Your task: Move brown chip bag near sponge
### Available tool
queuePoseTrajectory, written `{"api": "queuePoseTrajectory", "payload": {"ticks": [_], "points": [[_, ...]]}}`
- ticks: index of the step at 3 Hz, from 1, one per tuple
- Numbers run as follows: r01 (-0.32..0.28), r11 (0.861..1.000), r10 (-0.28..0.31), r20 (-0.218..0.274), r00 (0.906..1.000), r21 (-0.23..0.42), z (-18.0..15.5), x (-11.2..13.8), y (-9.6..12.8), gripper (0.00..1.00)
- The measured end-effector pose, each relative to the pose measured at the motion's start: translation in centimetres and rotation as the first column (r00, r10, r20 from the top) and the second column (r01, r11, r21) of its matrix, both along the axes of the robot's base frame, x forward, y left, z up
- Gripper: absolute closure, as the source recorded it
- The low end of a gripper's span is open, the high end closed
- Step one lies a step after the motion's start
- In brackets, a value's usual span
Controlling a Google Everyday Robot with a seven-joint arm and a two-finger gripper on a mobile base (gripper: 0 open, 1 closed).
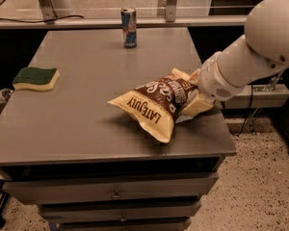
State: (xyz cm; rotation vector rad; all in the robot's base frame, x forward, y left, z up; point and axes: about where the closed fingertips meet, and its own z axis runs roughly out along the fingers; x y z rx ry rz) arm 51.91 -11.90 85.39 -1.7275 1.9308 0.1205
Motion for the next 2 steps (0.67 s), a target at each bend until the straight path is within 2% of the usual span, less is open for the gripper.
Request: {"api": "queuePoseTrajectory", "payload": {"ticks": [1,2], "points": [[-0.005,1.000,0.005,-0.001,1.0000,-0.005,0.08,-0.08,0.10,0.14],[-0.021,1.000,0.021,0.005,0.9998,-0.021,0.77,-0.13,0.48,0.00]]}}
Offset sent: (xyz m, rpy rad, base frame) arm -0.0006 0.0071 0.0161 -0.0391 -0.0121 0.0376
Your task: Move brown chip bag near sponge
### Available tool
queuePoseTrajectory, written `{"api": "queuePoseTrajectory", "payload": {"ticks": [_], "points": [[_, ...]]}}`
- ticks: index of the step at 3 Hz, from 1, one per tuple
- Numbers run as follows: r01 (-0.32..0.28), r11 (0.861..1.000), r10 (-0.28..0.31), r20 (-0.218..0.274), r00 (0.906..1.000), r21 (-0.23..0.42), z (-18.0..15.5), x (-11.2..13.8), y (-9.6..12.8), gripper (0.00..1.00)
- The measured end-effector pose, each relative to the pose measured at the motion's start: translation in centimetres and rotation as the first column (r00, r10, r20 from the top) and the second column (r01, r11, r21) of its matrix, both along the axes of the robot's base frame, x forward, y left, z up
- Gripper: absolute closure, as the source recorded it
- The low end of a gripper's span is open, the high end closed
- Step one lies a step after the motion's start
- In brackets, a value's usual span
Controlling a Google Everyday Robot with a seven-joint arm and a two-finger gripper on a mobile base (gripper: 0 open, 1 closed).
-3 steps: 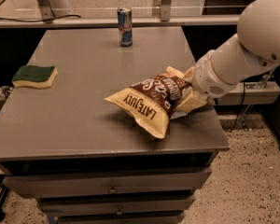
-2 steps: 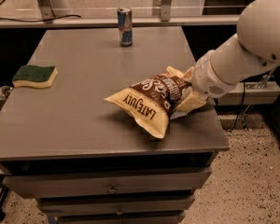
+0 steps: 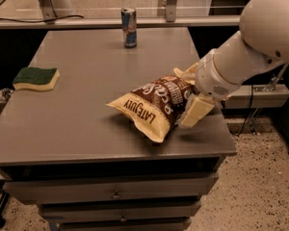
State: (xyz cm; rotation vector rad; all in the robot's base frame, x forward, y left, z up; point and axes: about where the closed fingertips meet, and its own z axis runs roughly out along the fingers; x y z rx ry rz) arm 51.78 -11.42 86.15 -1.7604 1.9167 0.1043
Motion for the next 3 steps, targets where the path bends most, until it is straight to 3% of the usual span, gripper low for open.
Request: {"api": "queuePoseTrajectory", "payload": {"ticks": [2,3], "points": [[-0.026,1.000,0.026,-0.005,0.9997,-0.003,0.62,-0.09,0.51,0.00],[-0.048,0.999,0.048,0.001,0.9989,0.009,0.70,0.18,0.93,0.18]]}}
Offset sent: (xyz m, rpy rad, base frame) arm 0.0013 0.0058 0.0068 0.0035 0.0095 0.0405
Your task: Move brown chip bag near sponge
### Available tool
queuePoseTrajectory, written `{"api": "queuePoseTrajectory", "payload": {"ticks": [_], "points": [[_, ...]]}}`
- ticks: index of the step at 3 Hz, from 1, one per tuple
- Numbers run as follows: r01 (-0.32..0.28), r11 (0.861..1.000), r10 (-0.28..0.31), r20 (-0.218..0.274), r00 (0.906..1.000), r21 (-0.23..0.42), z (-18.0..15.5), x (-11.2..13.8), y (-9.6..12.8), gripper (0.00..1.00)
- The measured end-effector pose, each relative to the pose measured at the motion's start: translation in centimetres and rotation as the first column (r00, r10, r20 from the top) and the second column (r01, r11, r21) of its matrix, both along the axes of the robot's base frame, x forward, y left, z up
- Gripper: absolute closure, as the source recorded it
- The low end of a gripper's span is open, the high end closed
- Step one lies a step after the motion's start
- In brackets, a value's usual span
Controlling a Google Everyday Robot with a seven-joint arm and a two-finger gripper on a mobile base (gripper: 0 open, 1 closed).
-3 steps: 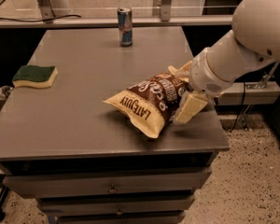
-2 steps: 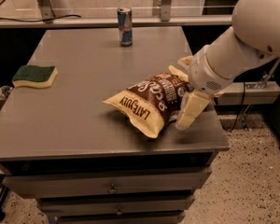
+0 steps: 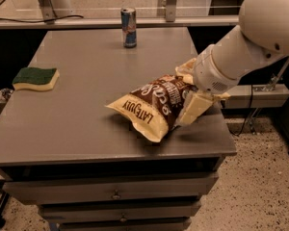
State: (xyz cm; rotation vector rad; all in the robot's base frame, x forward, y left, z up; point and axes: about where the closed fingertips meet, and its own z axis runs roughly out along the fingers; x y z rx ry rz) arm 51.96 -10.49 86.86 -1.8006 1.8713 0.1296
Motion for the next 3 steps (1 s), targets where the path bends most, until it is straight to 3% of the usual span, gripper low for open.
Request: {"api": "queuePoseTrajectory", "payload": {"ticks": [2,3], "points": [[-0.040,0.999,0.039,0.022,0.9990,0.016,1.0,1.2,1.2,0.63],[-0.076,0.996,0.074,0.048,0.9961,0.037,2.1,2.5,3.1,0.87]]}}
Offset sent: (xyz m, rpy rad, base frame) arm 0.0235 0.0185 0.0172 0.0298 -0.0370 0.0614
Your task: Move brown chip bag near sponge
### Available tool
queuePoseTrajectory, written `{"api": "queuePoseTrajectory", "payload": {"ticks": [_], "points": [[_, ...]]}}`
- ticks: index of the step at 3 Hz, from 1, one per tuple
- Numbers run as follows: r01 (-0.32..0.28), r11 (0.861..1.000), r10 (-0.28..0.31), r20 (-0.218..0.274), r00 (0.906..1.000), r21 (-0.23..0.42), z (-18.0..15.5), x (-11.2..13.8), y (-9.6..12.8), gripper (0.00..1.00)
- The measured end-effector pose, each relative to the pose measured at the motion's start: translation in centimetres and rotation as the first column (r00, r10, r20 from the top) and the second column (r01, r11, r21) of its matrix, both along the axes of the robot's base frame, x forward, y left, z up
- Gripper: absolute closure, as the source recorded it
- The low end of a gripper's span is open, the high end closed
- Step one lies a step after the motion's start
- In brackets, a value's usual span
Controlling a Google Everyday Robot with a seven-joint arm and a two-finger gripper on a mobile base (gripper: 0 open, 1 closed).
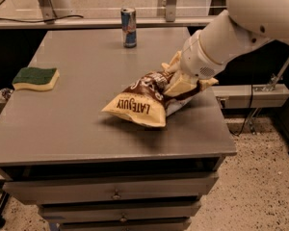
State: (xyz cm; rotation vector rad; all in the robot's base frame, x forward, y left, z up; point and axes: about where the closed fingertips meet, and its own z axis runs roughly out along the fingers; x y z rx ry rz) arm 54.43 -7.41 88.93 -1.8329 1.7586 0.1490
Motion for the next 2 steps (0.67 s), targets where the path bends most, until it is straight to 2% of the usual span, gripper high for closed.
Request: {"api": "queuePoseTrajectory", "payload": {"ticks": [1,2], "points": [[-0.043,0.998,0.042,0.035,0.9985,0.038,1.6,1.3,3.0,1.00],[-0.101,0.990,0.094,0.072,0.9929,0.097,3.1,2.7,7.2,1.00]]}}
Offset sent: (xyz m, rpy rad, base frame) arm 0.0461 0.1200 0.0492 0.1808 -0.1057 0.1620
